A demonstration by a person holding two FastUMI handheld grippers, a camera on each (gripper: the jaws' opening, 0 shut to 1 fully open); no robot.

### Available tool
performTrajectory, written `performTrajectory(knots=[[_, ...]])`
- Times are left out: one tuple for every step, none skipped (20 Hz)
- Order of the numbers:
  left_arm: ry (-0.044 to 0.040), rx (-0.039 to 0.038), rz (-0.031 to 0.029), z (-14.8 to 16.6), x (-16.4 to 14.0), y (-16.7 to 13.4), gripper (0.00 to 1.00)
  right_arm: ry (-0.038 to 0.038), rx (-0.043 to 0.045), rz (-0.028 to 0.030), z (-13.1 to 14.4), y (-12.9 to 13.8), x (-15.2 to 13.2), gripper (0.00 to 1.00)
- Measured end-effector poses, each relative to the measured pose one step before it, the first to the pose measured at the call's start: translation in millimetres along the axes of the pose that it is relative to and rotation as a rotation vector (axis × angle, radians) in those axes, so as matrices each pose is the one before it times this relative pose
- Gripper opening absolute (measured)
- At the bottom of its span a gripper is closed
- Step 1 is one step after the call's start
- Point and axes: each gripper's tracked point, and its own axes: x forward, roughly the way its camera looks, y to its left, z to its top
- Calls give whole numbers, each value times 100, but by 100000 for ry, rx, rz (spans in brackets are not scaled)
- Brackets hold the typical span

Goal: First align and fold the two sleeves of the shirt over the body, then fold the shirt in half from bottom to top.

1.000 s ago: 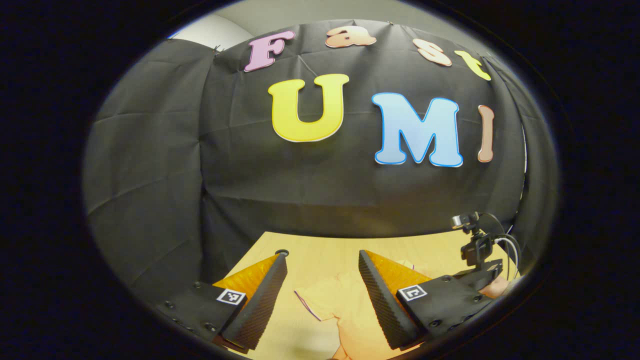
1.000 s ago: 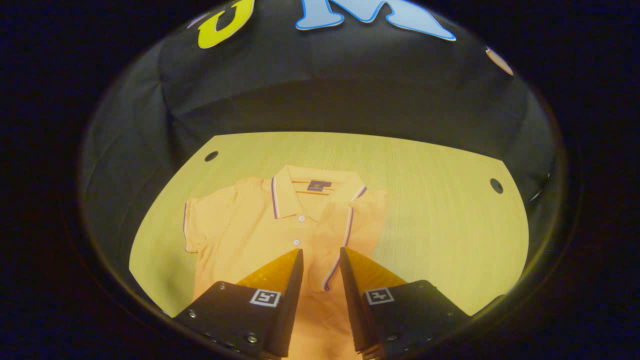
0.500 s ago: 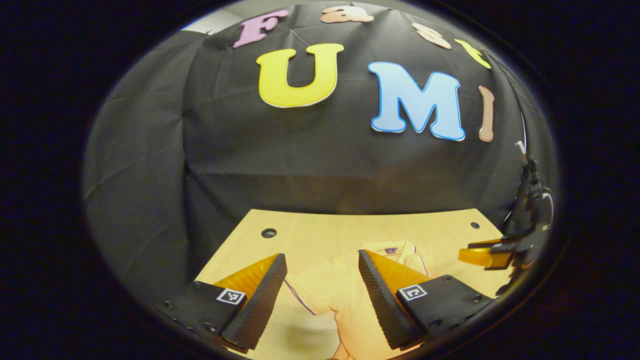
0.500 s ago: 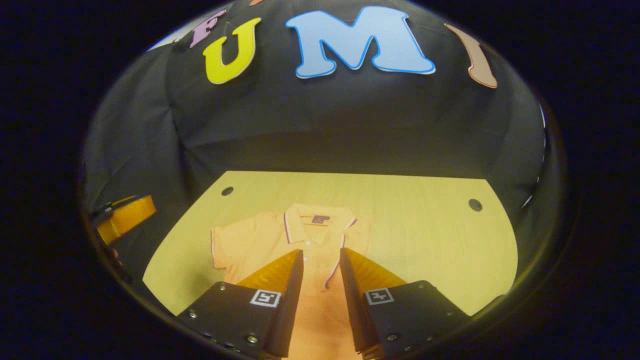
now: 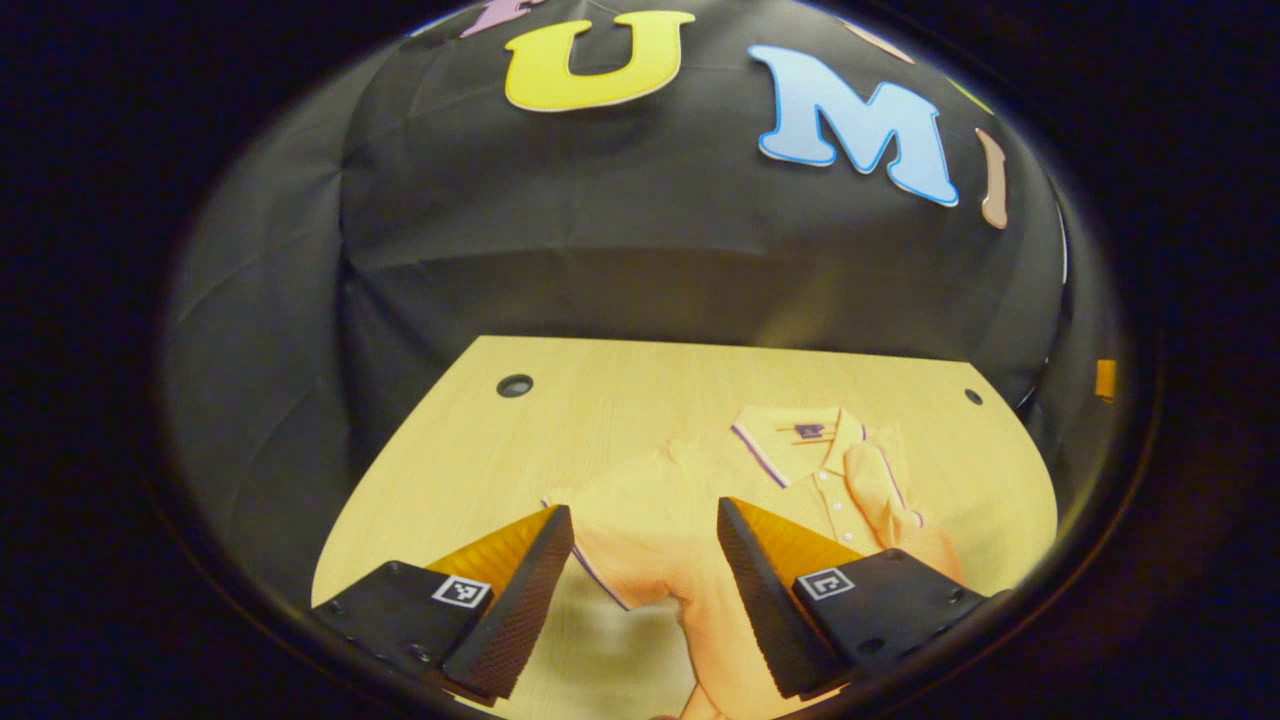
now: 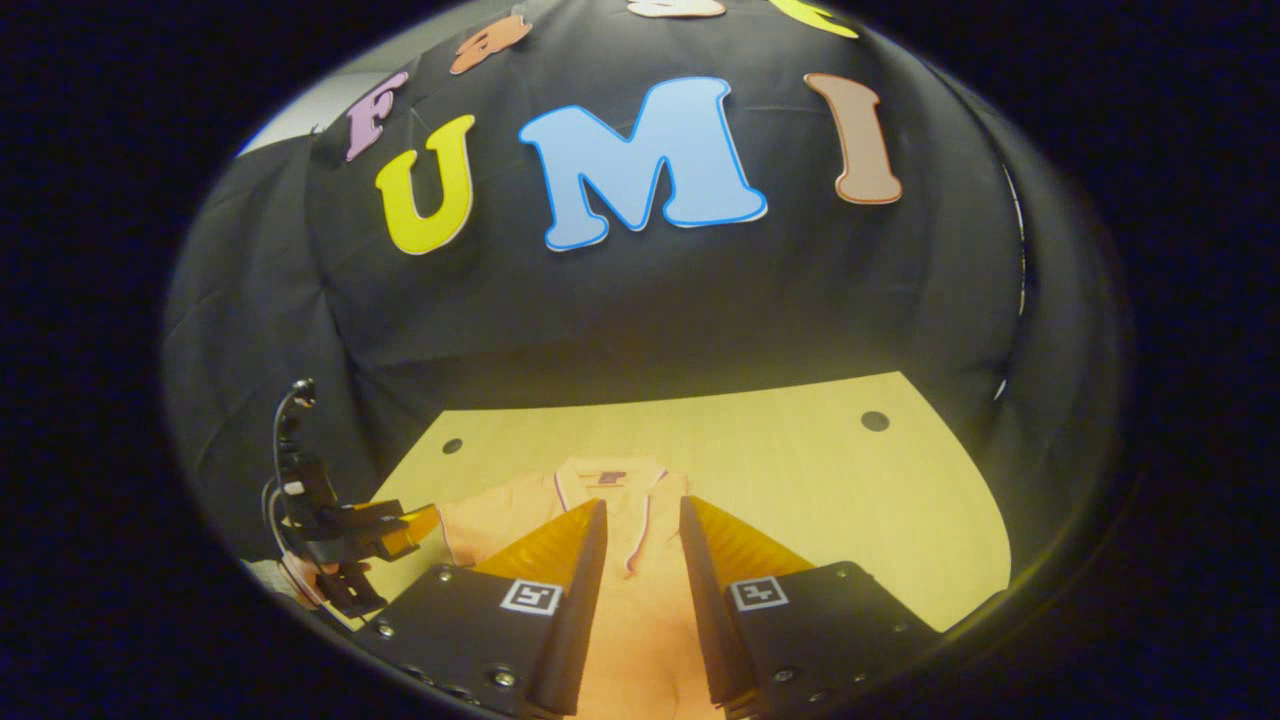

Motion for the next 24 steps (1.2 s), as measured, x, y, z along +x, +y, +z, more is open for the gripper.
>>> performTrajectory(knots=[[2101,-556,322,-802,804,182,96,-848,1168,-1157,-7,-267,-927,47],[1905,-518,344,-849,825,155,95,-609,1259,-1126,-42,-296,-938,43],[2028,-238,643,-787,816,243,94,-326,1151,-1408,16,-403,-792,43],[2052,-110,492,-832,872,195,96,-468,819,-1573,-49,-429,-794,46],[1949,-273,498,-597,742,108,98,-252,610,-1392,-21,-409,-667,43],[1723,-273,211,-561,788,158,96,87,246,-1567,-314,-386,-721,47],[1318,-348,622,-593,676,148,96,84,67,-1751,-51,-487,-546,47],[1189,-320,409,-467,674,115,99,127,233,-1511,-246,-390,-488,43],[924,-154,584,-320,504,207,98,298,306,-1527,-122,-502,-418,43],[990,-121,581,-306,633,263,98,275,303,-1280,-248,-428,-423,47],[781,-321,513,-374,180,158,98,260,375,-1427,-112,-480,-286,47],[1007,-681,600,-282,279,179,97,395,465,-1092,-253,-361,-279,47],[901,-541,480,-398,387,63,96,369,611,-1080,-116,-357,-173,47],[1087,-452,412,-385,281,115,98,376,542,-735,-212,-250,-112,47],[1140,-340,643,-489,354,186,96,272,400,-734,-66,-294,-1,47],[1351,-600,765,-395,195,97,97,350,309,-524,-223,-183,-37,43],[-1372,407,182,179,-33,43,99,224,312,-401,5,-166,54,43],[539,207,300,-102,133,-137,98,325,267,-191,-118,-23,53,47],[-559,840,272,13,-48,19,97,377,119,-119,-21,-23,117,47],[135,178,200,73,36,-29,96,525,-53,193,-167,63,108,43],[-475,-115,146,74,5,-12,99,159,-188,152,48,53,125,47],[279,328,49,14,-19,1,98,83,-179,348,-26,147,121,47],[-9,504,-387,3,-44,-143,97,225,-140,350,75,101,112,47],[96,455,-768,108,93,-273,95,375,-157,225,-194,130,179,47]])
